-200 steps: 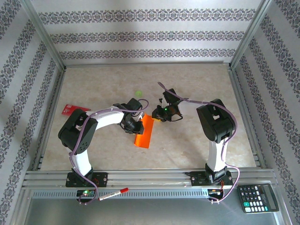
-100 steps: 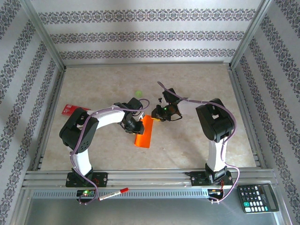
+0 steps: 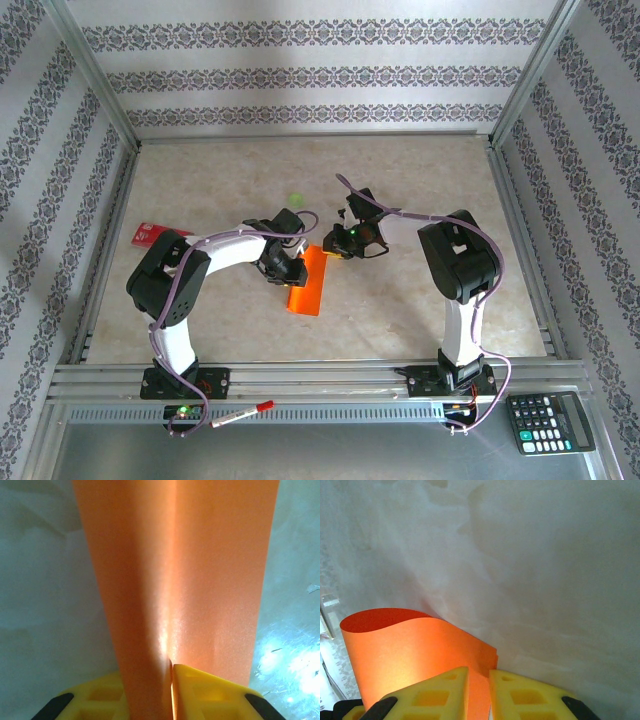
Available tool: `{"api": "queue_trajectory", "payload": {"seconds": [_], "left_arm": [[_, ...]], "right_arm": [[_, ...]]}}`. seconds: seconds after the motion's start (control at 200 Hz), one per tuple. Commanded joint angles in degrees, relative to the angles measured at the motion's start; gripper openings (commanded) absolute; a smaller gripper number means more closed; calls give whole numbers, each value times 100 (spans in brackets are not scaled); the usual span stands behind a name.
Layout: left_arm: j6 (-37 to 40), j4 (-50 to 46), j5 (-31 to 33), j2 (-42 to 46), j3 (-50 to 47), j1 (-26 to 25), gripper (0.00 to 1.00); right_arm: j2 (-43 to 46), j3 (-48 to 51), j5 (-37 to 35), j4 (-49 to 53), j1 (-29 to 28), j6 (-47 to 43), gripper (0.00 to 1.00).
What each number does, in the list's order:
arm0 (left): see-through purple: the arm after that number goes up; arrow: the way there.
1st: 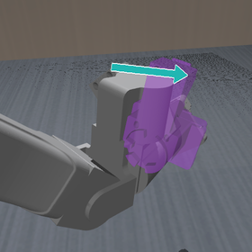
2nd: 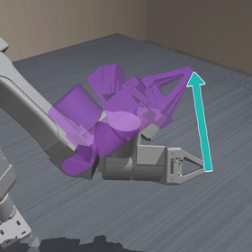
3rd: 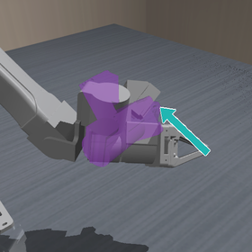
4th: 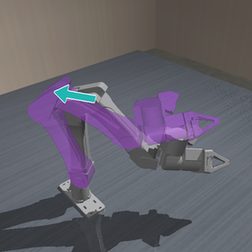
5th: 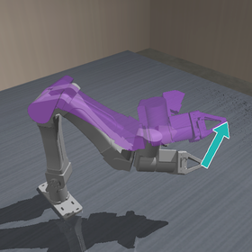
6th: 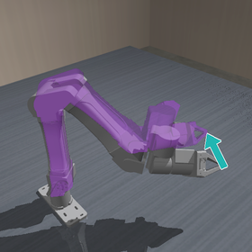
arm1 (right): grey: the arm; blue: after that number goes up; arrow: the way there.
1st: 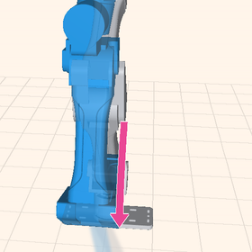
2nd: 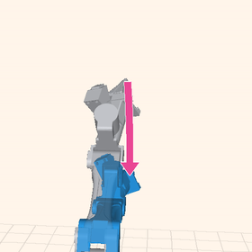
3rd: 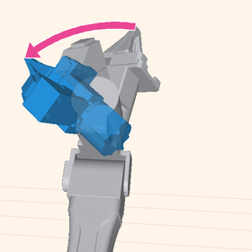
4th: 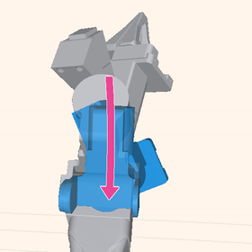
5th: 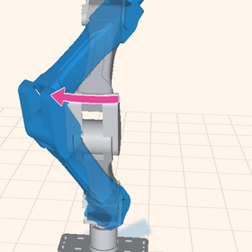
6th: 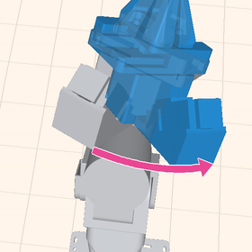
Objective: Fold a paper plane with a square sheet of paper (pick it up from the middle)
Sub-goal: Hold the square sheet of paper at the center of the table.
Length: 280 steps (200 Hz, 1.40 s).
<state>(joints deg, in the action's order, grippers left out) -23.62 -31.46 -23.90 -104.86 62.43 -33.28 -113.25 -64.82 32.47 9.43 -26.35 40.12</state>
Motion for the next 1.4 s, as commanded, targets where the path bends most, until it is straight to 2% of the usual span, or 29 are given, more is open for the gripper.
{"api": "queue_trajectory", "payload": {"seconds": [0.0,0.225,0.515,1.394], "left_arm": [[-203,-147,246,-88,-301,-12,23],[-302,-39,233,-38,-390,-12,25],[-202,-149,229,2,-328,-12,19],[-269,-18,315,-40,-475,-13,19]], "right_arm": [[11,107,-164,-386,-37,-92,20],[43,162,-172,-416,-55,-66,20],[10,140,-181,-398,-52,-84,20],[139,74,-146,-324,-29,-107,20]]}}
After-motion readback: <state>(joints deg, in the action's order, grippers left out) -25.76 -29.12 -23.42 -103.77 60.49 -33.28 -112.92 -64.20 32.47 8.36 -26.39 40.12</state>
